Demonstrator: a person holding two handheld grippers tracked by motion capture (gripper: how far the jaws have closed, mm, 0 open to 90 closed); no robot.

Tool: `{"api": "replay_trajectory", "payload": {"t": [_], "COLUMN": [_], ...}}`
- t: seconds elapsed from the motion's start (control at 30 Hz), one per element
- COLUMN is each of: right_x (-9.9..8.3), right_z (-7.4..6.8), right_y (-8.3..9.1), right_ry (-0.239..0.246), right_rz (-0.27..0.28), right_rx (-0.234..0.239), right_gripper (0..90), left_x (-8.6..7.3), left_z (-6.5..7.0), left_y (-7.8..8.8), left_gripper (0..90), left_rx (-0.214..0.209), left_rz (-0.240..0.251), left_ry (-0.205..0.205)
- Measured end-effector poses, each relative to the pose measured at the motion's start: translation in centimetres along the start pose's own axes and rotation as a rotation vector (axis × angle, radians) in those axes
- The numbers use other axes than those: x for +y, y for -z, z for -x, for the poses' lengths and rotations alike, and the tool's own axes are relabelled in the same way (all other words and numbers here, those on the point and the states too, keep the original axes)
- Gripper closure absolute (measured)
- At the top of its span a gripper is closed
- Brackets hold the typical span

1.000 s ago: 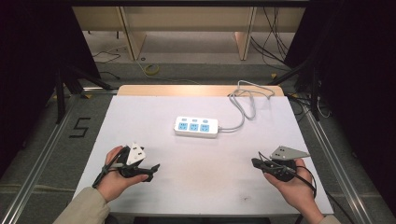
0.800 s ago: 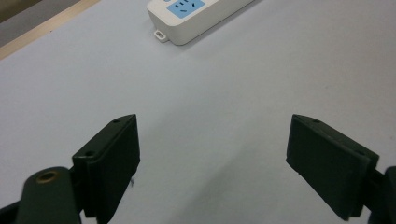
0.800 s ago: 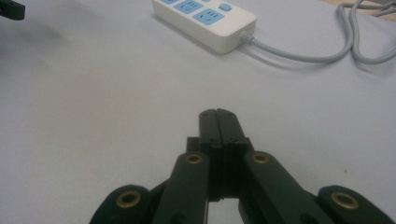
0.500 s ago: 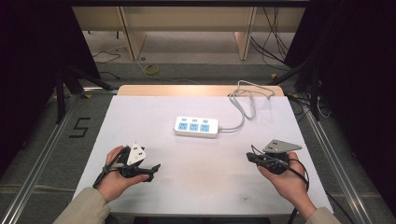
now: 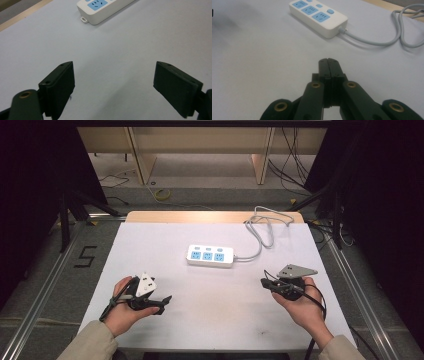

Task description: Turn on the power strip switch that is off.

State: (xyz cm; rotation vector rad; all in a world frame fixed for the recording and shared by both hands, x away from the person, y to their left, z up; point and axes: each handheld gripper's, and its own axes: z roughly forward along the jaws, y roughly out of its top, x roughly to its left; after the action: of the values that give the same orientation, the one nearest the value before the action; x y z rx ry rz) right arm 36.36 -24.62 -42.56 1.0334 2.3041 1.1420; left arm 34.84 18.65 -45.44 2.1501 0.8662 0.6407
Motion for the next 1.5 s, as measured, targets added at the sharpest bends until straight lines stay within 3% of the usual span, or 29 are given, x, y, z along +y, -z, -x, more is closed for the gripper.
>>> {"api": "replay_trajectory", "payload": {"t": [0.93,1.5], "right_x": [2.6,4.2], "right_z": [0.1,0.5], "right_y": [-3.0,-5.7], "right_ry": [0.014,0.024], "right_rz": [-0.016,-0.071], "right_rx": [0.01,-0.021], "right_gripper": [90.0,90.0], "left_x": [0.0,0.0], "left_z": [0.1,0.2], "left_y": [0.0,0.0], "left_gripper": [16.8,16.9], "left_rx": [0.0,-0.003], "left_rz": [0.001,-0.001], "left_ry": [0.004,0.007]}}
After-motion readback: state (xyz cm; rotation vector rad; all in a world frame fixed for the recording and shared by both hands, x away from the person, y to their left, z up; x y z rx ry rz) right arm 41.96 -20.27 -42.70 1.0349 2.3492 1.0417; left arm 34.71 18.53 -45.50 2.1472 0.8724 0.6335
